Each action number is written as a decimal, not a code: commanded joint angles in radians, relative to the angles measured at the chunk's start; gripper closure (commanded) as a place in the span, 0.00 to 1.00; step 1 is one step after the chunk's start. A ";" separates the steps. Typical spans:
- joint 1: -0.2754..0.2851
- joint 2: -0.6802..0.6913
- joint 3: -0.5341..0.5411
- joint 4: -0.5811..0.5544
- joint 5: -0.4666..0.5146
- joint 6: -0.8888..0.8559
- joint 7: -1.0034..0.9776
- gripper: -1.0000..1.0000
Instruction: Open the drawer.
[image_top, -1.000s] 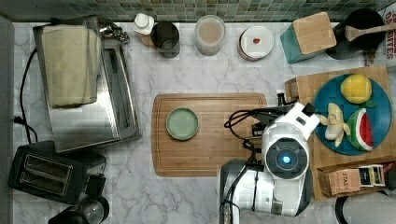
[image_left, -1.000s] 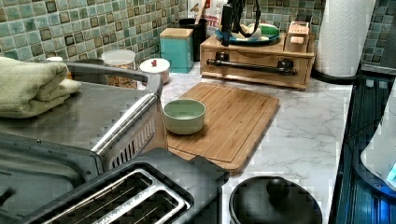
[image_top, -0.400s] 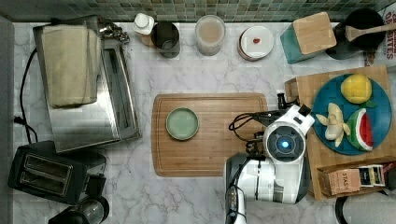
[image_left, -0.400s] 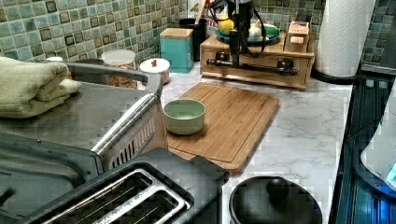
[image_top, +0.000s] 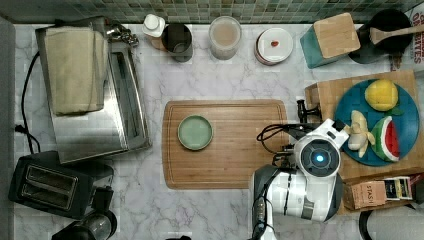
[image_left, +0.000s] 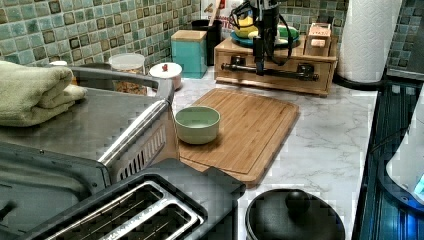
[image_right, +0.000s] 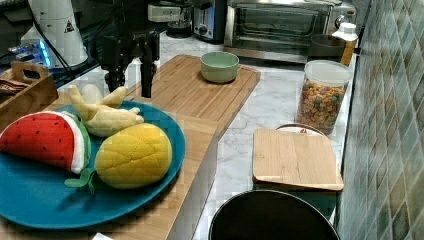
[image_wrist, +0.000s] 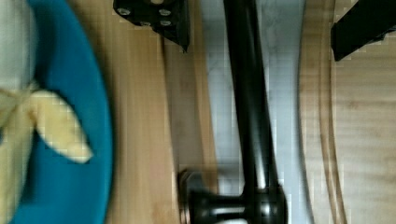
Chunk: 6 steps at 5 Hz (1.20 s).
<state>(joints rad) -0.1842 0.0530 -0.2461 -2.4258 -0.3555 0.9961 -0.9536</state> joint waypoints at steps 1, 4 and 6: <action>-0.011 0.051 0.017 -0.009 0.157 0.103 -0.072 0.00; -0.028 0.120 0.033 -0.018 0.169 0.206 -0.135 0.00; -0.075 0.114 0.132 -0.011 0.316 0.146 -0.418 0.00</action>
<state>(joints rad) -0.2263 0.1935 -0.2035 -2.4375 -0.1007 1.1416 -1.2617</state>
